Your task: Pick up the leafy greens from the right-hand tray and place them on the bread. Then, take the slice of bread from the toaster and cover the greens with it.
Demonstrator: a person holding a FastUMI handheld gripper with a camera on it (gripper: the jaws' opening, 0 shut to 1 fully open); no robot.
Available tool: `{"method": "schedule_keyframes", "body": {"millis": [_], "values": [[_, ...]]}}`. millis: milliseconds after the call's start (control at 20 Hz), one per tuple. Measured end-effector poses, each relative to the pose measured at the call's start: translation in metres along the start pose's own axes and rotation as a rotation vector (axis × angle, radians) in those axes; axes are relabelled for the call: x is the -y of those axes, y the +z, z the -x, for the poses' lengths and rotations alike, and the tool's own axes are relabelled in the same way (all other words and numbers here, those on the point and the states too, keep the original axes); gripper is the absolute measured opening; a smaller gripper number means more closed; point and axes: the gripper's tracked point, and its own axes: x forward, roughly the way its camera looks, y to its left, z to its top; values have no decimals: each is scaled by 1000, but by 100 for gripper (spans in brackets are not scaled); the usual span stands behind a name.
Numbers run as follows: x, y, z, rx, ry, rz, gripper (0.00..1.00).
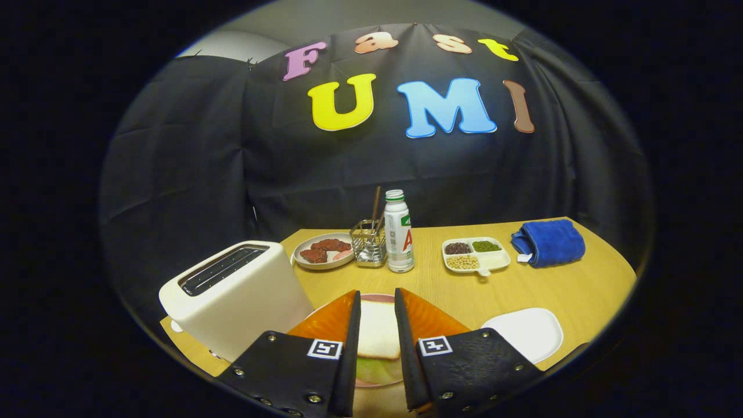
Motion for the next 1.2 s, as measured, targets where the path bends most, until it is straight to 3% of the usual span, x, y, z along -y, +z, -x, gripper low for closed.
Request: {"method": "schedule_keyframes", "body": {"millis": [650, 900, 1200], "values": [[172, 54, 61, 123, -189, 58, 34], [230, 58, 84, 157, -202, 105, 34], [297, 45, 109, 157, -186, 58, 34]]}}
